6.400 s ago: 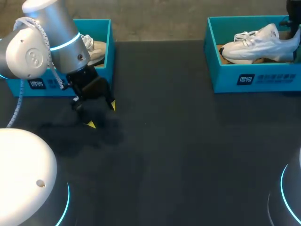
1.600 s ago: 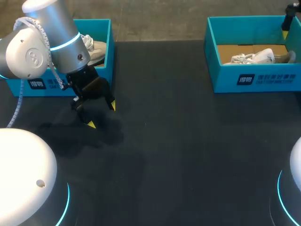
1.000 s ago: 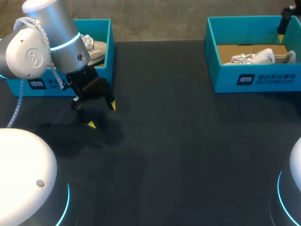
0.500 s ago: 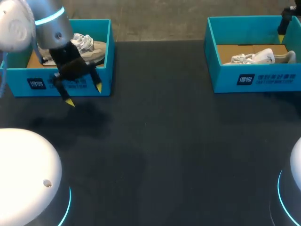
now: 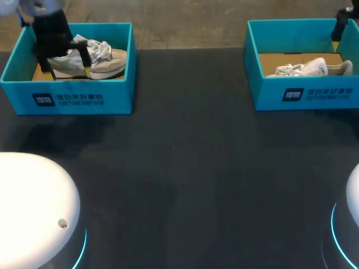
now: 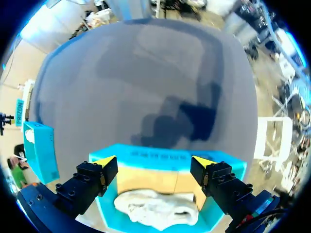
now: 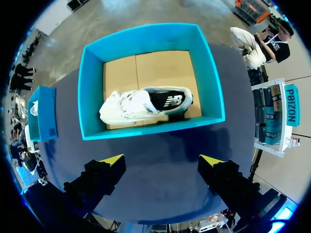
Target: Take the shoe out of the shoebox, open the shoe tongue, remove and reinsert the insole, then place the shoe into the shoebox
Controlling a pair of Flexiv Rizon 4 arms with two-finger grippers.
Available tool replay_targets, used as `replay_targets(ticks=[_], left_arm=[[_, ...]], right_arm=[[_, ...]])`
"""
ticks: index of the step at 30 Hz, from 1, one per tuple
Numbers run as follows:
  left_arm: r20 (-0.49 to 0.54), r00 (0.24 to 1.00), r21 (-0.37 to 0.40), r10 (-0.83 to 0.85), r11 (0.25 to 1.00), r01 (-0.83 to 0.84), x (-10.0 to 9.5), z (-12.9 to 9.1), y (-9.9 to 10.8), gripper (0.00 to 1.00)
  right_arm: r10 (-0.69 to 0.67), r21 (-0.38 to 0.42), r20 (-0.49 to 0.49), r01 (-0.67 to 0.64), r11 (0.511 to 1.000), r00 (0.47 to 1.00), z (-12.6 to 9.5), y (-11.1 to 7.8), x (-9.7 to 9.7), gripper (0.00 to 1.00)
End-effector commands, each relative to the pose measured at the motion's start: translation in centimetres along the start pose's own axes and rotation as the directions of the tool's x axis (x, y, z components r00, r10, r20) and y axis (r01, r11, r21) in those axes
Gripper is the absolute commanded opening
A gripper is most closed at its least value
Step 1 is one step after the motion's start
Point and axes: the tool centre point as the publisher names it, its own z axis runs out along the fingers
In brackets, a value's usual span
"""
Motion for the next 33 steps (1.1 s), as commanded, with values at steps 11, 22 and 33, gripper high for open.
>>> replay_targets(ticks=[11, 22, 33], left_arm=[[0.017, 1.0, -0.005, 0.018, 1.0, -0.018, 0.9, -0.7, 0.0, 1.0], [-0.112, 0.991, -0.164, 0.075, 0.982, -0.093, 3.6, -1.8, 6.5, 1.0], [-0.2, 0.975, -0.184, 0.101, 0.973, -0.138, 7.9, -2.2, 13.3, 1.0]], right_arm=[[0.001, -0.002, 0.0, -0.001, 1.0, 1.0, 0.0, -0.1, 0.0, 1.0], [0.001, -0.002, 0.0, -0.001, 1.0, 1.0, 0.0, -0.1, 0.0, 1.0], [0.001, -0.002, 0.0, -0.001, 1.0, 1.0, 0.0, -0.1, 0.0, 1.0]])
